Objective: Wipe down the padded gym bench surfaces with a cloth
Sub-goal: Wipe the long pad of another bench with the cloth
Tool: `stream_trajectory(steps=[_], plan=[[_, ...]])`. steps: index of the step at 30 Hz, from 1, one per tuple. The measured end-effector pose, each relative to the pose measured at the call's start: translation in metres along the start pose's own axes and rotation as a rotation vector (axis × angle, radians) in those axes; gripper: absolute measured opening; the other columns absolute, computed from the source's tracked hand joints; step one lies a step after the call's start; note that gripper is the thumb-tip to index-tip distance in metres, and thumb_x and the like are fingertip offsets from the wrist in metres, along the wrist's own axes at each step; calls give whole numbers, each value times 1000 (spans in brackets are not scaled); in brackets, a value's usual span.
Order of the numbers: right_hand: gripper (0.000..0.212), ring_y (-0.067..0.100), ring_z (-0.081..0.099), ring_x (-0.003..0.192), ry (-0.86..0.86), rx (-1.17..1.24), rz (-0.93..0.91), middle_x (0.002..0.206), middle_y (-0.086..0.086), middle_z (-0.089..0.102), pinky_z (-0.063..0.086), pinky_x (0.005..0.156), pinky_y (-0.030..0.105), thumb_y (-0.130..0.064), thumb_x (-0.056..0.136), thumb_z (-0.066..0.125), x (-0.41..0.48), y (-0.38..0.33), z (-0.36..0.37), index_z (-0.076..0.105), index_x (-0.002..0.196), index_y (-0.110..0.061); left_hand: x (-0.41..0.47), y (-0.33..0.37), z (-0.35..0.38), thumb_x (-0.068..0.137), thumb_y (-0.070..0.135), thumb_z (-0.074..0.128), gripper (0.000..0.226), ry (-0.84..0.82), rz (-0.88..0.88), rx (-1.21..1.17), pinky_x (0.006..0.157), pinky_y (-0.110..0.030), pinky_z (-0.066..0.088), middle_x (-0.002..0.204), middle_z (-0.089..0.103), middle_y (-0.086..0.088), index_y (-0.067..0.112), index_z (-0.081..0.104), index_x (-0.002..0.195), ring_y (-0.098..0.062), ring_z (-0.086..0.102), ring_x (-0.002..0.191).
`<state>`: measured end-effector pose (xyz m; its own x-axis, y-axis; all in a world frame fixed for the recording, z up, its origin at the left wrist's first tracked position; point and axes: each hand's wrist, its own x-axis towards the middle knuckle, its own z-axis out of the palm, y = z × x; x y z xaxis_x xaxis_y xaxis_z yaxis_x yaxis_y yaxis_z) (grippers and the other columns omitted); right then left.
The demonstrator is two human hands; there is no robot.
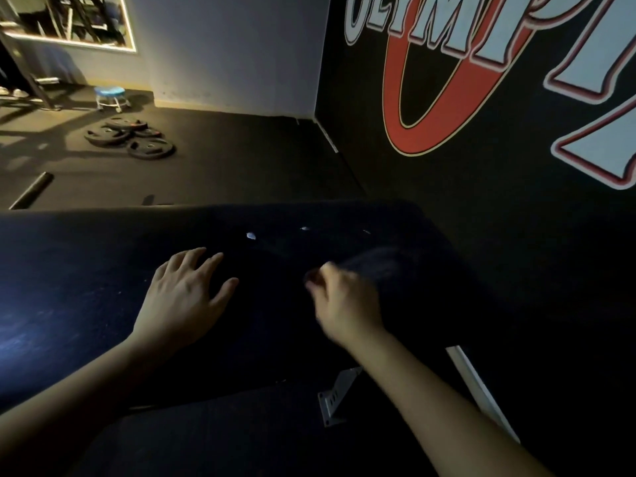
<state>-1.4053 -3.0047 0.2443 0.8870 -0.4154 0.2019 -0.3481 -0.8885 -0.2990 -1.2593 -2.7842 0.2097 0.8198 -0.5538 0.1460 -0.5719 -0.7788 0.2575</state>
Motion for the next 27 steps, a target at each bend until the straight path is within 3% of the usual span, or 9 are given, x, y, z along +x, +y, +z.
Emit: stream_trajectory(steps=[3, 7, 10, 12, 16, 18, 20, 24, 27], plan=[[25, 28, 69, 82, 4, 2, -128, 92, 1, 73, 49, 65, 37, -45, 99, 56, -26, 19, -9, 63, 97, -21, -1, 0, -1, 89, 75, 24, 83, -2, -4, -9, 123, -47, 26, 161, 37, -5, 27, 41, 155, -25, 29, 150], [26, 37, 69, 93, 97, -215, 234, 101, 13, 73, 44, 68, 38, -42, 100, 54, 22, 93, -34, 61, 99, -17, 0, 2, -3, 88, 76, 22, 85, -35, -14, -15, 125, -46, 24, 163, 33, -3, 29, 36, 157, -23, 25, 152], [27, 38, 68, 100, 176, -184, 404, 108, 18, 71, 47, 74, 39, -36, 101, 54, 54, 89, -33, 61, 107, -10, -1, 2, -2, 95, 71, 32, 75, -21, -13, -11, 125, -45, 22, 164, 32, -3, 29, 37, 157, -23, 25, 152], [27, 36, 69, 99, 148, -79, 313, 106, 15, 72, 52, 77, 40, -38, 101, 55, 57, 47, -11, 61, 108, -12, 0, 2, -2, 96, 69, 36, 72, -15, -21, -23, 125, -45, 22, 163, 33, -3, 29, 38, 157, -23, 25, 152], [24, 27, 69, 85, -136, 98, -178, 93, 3, 72, 51, 70, 36, -43, 100, 56, 17, -19, 12, 62, 98, -20, 2, -1, -5, 95, 68, 43, 70, -47, -51, -68, 124, -44, 24, 164, 33, 0, 31, 40, 155, -20, 24, 152], [25, 23, 68, 83, -184, 106, -216, 89, -1, 71, 49, 68, 34, -46, 98, 57, 18, -5, -1, 63, 95, -22, 3, 1, -13, 96, 63, 51, 67, -93, -83, -85, 123, -44, 25, 163, 34, 1, 30, 43, 154, -20, 26, 152], [24, 20, 68, 84, -150, 99, -101, 88, -4, 71, 53, 70, 35, -48, 97, 59, 31, 18, -13, 64, 97, -24, -2, 11, -20, 95, 55, 60, 61, -70, -98, -98, 120, -43, 33, 157, 44, 0, 28, 51, 149, -22, 36, 147], [10, 11, 66, 87, -204, 395, 52, 91, -12, 66, 54, 73, 30, -37, 96, 65, 49, 38, -21, 62, 100, -29, -16, 76, -26, 89, 38, 77, 36, 112, -107, -427, 91, -31, 57, 116, 66, 12, 30, 69, 123, -5, 64, 103], [27, 10, 66, 106, -389, 732, 94, 112, -7, 68, 55, 90, 29, -24, 91, 70, 51, 40, -29, 64, 116, -32, -7, 123, -20, 90, 42, 75, 36, -87, -290, -880, 77, -24, 59, 105, 74, 6, 32, 68, 124, -5, 72, 90]])
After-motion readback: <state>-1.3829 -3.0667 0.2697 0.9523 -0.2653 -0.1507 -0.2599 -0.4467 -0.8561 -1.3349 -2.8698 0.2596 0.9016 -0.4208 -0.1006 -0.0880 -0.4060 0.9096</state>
